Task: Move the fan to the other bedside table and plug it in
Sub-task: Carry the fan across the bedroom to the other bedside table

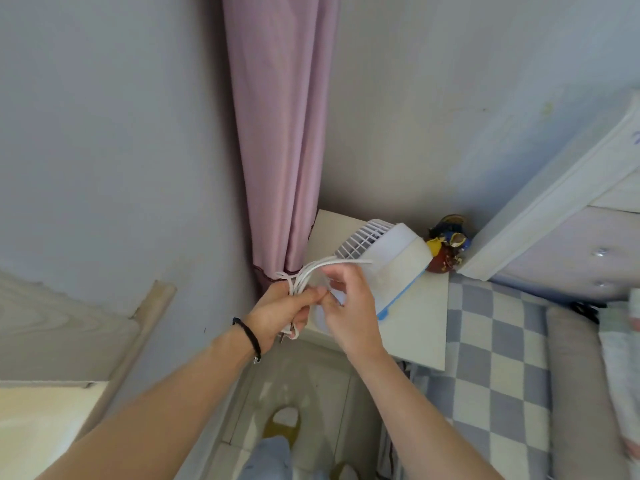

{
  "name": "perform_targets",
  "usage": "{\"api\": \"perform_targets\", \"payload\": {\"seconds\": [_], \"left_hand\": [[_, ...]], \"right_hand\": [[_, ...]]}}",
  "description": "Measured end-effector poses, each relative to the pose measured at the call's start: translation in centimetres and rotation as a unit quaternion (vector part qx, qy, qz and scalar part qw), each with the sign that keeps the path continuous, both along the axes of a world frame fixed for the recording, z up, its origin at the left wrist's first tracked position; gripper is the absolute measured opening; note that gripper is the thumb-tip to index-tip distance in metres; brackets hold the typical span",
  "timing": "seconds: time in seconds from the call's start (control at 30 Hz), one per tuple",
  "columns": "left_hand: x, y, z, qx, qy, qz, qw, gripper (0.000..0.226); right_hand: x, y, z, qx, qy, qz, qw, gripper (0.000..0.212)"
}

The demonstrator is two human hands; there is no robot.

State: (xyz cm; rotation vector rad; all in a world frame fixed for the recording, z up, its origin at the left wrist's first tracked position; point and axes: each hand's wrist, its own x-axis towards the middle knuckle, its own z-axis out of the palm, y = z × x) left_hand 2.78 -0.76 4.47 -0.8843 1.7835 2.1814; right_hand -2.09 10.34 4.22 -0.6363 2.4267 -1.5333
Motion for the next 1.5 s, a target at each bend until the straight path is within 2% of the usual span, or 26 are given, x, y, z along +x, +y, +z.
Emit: {"api": "perform_targets", "payload": {"seconds": [0.13,0.3,0.5,0.7,0.9,1.0,1.17,1.27,1.37,1.5], "left_hand": [[-1.2,0.1,-3.2,0.004,-0.037,0.15,0.988,0.026],[-1.5,1.8,-6.7,0.022,-0.073,0.224,0.972,0.024],[-2.5,6.6,-9.6,0.085,-0.116,0.371,0.918,0.022],[-3.7,10.7,-12.4,0.107,-0.13,0.482,0.86,0.024],[-5.1,12.9,-15.6,0.058,-0.141,0.513,0.844,0.041],[-6.0,13.6,-17.1,0.04,-0.129,0.52,0.843,0.028],[-7.2,13.6,-19.7,0.001,-0.085,0.528,0.845,0.021],[-7.5,13.7,-21.1,-0.037,-0.07,0.53,0.844,0.031],[-7.5,13.6,-21.9,-0.048,-0.083,0.521,0.848,0.035],[-7.6,13.4,-22.2,-0.043,-0.085,0.507,0.857,0.037]], "right_hand": [[-1.9,3.2,1.0,-0.062,0.071,-0.138,0.986,0.023],[-5.7,8.4,0.2,-0.076,0.024,-0.234,0.969,0.024],[-8.4,12.6,-3.1,0.001,-0.078,-0.239,0.968,0.022],[-10.5,15.6,-6.4,0.049,-0.2,-0.166,0.965,0.029],[-13.2,15.8,-10.5,0.111,-0.308,-0.062,0.943,0.04],[-14.6,15.3,-12.9,0.128,-0.321,-0.035,0.938,0.044],[-16.7,13.7,-16.6,0.132,-0.318,-0.018,0.939,0.052],[-17.4,12.8,-18.3,0.138,-0.309,0.022,0.941,0.063],[-17.9,12.1,-19.6,0.1,-0.302,0.042,0.947,0.068],[-18.2,11.7,-20.3,0.04,-0.287,0.004,0.957,0.07]]}}
